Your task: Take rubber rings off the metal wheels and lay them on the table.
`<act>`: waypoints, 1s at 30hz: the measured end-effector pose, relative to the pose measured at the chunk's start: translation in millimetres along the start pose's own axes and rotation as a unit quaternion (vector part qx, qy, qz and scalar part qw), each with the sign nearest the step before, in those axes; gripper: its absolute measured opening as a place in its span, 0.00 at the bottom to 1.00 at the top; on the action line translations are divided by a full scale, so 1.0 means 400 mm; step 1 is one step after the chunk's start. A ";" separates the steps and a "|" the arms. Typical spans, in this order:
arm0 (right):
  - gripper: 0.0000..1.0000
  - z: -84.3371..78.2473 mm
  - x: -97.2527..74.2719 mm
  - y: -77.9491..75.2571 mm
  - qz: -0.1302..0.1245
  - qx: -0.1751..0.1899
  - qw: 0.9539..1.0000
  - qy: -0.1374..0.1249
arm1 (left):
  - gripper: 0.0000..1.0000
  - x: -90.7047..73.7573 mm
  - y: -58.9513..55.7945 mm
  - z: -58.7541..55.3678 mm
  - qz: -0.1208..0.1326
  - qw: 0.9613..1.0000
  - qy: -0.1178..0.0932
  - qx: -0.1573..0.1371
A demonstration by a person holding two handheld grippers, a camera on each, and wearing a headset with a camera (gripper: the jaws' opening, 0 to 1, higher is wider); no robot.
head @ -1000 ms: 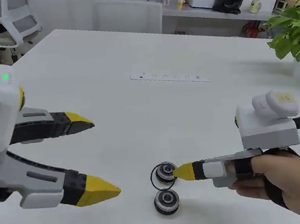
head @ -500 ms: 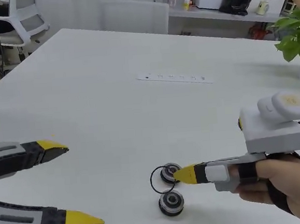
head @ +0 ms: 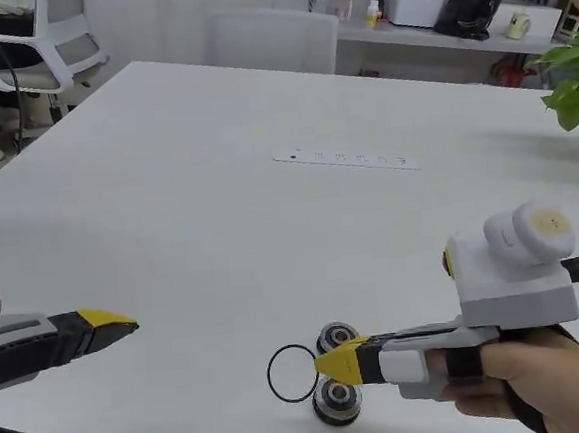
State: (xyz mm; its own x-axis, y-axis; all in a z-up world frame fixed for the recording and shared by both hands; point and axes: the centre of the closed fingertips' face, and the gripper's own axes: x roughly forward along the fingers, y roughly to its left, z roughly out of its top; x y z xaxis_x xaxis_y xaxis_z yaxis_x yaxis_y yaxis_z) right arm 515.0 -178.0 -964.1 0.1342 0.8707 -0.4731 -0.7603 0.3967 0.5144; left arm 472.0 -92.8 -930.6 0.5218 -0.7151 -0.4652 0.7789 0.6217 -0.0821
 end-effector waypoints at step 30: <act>0.00 -0.073 0.078 -0.023 -0.022 -0.103 0.993 0.047 | 0.86 0.014 -0.013 -0.021 -0.013 1.000 0.023 0.011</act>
State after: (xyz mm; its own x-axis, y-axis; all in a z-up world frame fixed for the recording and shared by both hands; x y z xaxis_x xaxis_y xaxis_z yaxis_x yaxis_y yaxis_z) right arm 507.8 -163.0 -1004.6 0.1173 0.8187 -0.5621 -0.8701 0.3575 0.3392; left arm 467.9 -97.4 -940.0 0.4842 -0.7157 -0.5033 0.7999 0.5952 -0.0767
